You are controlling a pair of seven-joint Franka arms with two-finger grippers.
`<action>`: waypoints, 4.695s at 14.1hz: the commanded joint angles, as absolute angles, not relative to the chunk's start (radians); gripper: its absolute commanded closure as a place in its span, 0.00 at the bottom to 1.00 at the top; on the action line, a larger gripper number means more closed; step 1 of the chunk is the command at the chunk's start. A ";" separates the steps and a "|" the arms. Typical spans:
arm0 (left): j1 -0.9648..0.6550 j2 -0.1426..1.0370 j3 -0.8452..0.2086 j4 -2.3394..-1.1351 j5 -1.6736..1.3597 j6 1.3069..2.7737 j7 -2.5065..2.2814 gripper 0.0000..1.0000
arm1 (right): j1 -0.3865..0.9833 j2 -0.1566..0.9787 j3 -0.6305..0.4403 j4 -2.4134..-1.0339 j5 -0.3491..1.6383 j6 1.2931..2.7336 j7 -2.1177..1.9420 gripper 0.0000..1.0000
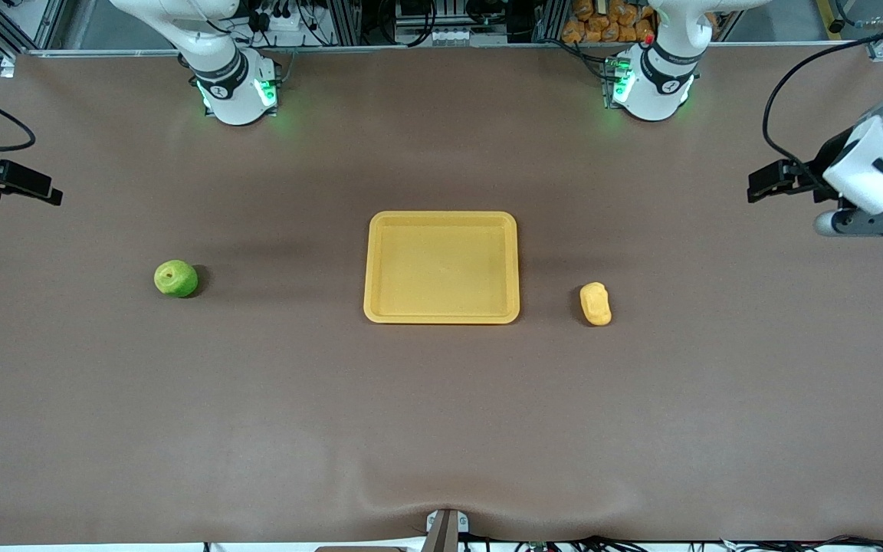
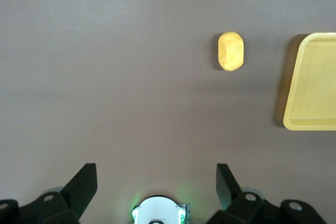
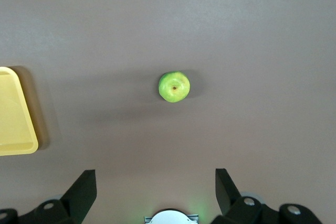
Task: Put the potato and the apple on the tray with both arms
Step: 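Reach the left gripper toward the potato while the right gripper reaches the apple, then lower and close the left gripper on the potato while the right grasps the apple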
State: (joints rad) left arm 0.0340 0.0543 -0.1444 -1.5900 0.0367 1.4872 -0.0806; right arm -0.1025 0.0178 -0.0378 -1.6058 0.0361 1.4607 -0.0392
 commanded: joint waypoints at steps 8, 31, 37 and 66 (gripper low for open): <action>0.032 0.083 -0.155 -1.772 0.018 1.721 -0.072 0.00 | -0.129 0.126 -0.026 -1.565 0.026 1.466 -0.078 0.00; -0.020 0.304 -0.255 -1.982 0.017 2.233 -0.303 0.00 | -0.152 0.204 -0.025 -1.796 0.032 1.759 -0.080 0.00; -0.035 0.360 -0.255 -2.038 0.017 2.387 -0.446 0.00 | -0.149 0.206 -0.025 -1.881 0.032 1.871 -0.081 0.00; -0.077 0.485 -0.253 -2.045 0.025 2.540 -0.607 0.22 | -0.144 0.344 -0.020 -2.052 0.037 2.172 -0.107 0.00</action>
